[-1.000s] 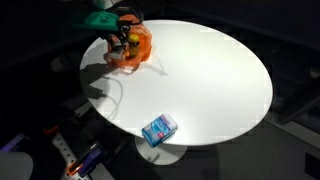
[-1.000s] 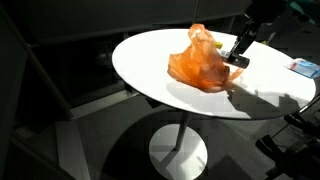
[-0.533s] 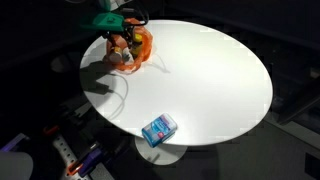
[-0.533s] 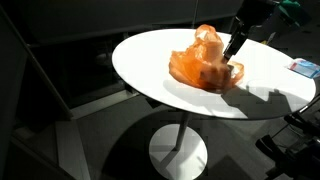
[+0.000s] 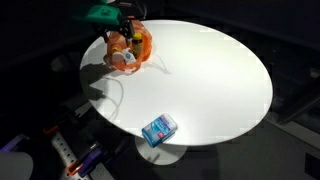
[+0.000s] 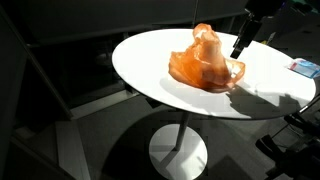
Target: Put the white bottle in the plastic bag
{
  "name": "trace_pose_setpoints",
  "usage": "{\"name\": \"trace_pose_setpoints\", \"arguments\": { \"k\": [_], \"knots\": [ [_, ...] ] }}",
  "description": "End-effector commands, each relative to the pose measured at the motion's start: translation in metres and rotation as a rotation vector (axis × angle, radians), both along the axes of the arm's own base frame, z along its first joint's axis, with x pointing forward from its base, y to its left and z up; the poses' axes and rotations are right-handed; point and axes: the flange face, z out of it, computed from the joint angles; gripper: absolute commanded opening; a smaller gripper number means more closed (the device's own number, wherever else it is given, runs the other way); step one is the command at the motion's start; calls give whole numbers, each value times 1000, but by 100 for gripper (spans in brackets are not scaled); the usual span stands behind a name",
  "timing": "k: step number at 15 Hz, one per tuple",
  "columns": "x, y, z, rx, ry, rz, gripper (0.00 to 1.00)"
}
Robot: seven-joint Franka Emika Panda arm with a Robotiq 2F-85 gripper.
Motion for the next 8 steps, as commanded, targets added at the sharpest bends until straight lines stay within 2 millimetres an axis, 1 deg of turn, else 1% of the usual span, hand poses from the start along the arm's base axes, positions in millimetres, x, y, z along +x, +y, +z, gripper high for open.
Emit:
{"name": "trace_pose_setpoints", "arguments": {
  "k": [1, 3, 4, 5, 8],
  "knots": [
    [-18, -20, 23, -30, 74, -33, 100],
    [-23, -31, 31, -48, 100, -47, 100],
    [-13, -20, 19, -25, 86, -24, 100],
    [-14, -23, 22, -26, 87, -27, 100],
    [-14, -22, 19, -27, 93, -25, 100]
  ]
}}
